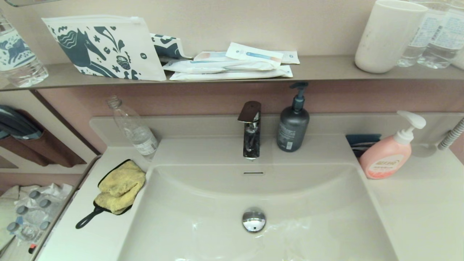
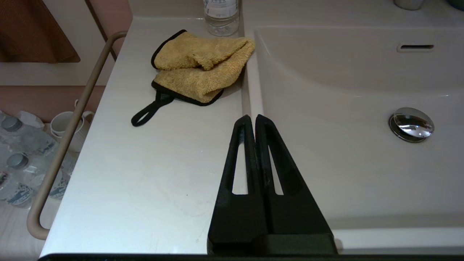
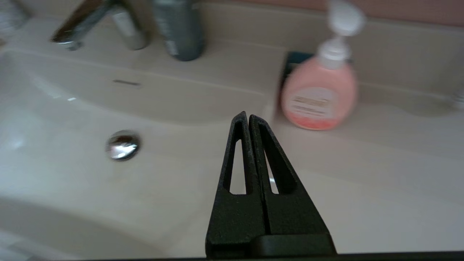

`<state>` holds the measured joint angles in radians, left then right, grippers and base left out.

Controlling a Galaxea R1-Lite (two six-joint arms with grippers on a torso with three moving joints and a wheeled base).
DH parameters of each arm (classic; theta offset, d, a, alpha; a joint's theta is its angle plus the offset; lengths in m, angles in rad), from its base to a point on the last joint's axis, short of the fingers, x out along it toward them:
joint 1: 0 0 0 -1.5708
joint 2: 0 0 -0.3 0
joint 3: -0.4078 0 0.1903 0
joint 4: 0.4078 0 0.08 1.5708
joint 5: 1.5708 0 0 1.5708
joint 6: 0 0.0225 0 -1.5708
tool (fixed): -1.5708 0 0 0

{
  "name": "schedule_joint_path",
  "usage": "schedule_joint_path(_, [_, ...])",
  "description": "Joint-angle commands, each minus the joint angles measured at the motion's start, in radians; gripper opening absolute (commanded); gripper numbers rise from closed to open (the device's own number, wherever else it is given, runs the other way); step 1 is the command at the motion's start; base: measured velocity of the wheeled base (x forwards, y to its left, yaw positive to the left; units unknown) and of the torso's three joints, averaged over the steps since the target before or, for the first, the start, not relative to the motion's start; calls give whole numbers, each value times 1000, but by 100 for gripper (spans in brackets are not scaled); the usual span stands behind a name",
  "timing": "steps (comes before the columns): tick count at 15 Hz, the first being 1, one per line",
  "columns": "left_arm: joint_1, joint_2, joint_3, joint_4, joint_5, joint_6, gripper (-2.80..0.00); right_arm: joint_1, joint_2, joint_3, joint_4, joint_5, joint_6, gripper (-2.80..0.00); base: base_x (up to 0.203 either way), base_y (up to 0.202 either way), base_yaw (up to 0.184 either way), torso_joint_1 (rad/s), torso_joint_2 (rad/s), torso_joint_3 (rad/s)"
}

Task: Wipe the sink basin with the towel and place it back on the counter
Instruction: Turn on the faucet

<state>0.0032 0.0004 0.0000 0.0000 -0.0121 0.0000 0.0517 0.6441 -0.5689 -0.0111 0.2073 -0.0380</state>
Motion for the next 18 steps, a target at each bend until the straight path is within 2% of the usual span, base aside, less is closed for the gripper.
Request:
schedule_joint_path(1, [0, 0, 0, 0, 0, 0, -280, 109, 177, -63, 0, 16, 9, -280, 0, 0, 0, 0, 0, 0])
schedule_joint_path(3, [0, 0, 0, 0, 0, 0, -280, 260, 287, -101, -2, 11, 27, -280, 0, 0, 0, 0, 0, 0])
schedule_joint_path(5, [0, 0, 0, -1, 0, 0, -280, 381, 409, -128, -34, -43, 33, -280, 0, 0, 0, 0, 0, 0])
schedule_joint_path(11, [0, 1, 0, 0, 0, 0, -280, 616, 879, -193, -441, -353, 49, -280, 0, 0, 0, 0, 0, 0])
schedule_joint_path(15, [0, 0, 0, 0, 0, 0, -280, 783, 1092, -383, -533, -586, 53, -280, 0, 0, 0, 0, 0, 0])
schedule_joint_path(18, [0, 0, 0, -1, 0, 0, -280, 836, 1187, -465, -635, -706, 49, -280, 0, 0, 0, 0, 0, 0])
